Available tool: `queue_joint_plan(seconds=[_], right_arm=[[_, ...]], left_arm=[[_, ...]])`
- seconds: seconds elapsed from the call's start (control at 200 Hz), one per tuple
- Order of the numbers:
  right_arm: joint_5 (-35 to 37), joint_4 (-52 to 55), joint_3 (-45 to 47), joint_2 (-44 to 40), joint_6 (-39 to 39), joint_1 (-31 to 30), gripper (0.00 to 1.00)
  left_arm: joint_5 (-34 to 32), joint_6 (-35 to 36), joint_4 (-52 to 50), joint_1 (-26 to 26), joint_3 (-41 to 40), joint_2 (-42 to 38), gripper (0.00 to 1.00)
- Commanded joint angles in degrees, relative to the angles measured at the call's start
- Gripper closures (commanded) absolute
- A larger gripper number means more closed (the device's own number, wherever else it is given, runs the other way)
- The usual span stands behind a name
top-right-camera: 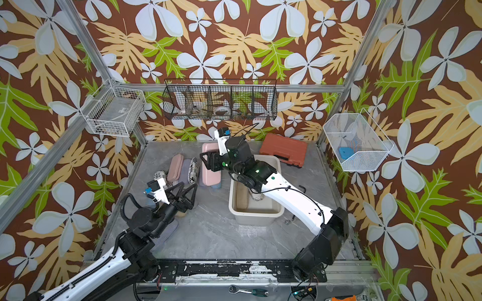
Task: Put the glasses cases into the storage boxes
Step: Place the glasses case in the storage box.
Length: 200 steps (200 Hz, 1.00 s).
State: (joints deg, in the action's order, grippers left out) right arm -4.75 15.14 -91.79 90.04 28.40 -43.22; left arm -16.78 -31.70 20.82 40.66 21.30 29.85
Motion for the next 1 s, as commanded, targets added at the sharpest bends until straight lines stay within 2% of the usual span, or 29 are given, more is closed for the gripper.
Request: queue_joint_plan(seconds=[0.0, 0.07, 0.22, 0.375, 0.425, 0.611, 0.781, 0.906, 0.996], right_arm=[[6.7, 8.3, -0.5, -1.8, -7.2, 3.6, 0.43], [9.7, 11.6, 1.8, -3.3, -9.5, 6.7, 0.43], [10.1, 13.7, 11.1, -5.4, -11.1, 13.5, 0.43], [15.2, 11.9, 19.0, -5.1, -11.5, 15.0, 0.43], [14.9, 11.0, 20.8, -4.3, -11.2, 16.1, 0.43], [12.5, 7.1, 24.9, -0.2, -10.4, 20.2, 0.43], [13.0, 5.6, 25.2, 4.4, -10.0, 20.5, 0.41], [14.6, 3.6, 26.0, 4.7, -9.0, 20.5, 0.33], [14.3, 3.7, 25.5, 5.2, -8.7, 20.5, 0.31]], left_arm=[[-8.8, -1.5, -4.3, -0.1, -0.8, -3.7, 0.0], [-10.5, -1.5, -5.7, -0.1, -1.2, -5.0, 0.0], [-13.0, -3.7, -8.6, -0.1, -1.2, -4.5, 0.0], [-12.6, -4.4, -8.4, -0.1, -1.1, -1.9, 0.0], [-12.4, -4.7, -9.0, -0.1, -0.6, -1.0, 0.0], [-11.6, -5.8, -10.0, -0.1, -0.3, -0.1, 0.0], [-12.0, -6.9, -12.1, -0.1, 0.2, -0.7, 0.0], [-11.8, -6.7, -12.5, -0.1, 0.3, -1.3, 0.0], [-12.0, -7.0, -13.2, -0.1, 0.9, -1.2, 0.0]])
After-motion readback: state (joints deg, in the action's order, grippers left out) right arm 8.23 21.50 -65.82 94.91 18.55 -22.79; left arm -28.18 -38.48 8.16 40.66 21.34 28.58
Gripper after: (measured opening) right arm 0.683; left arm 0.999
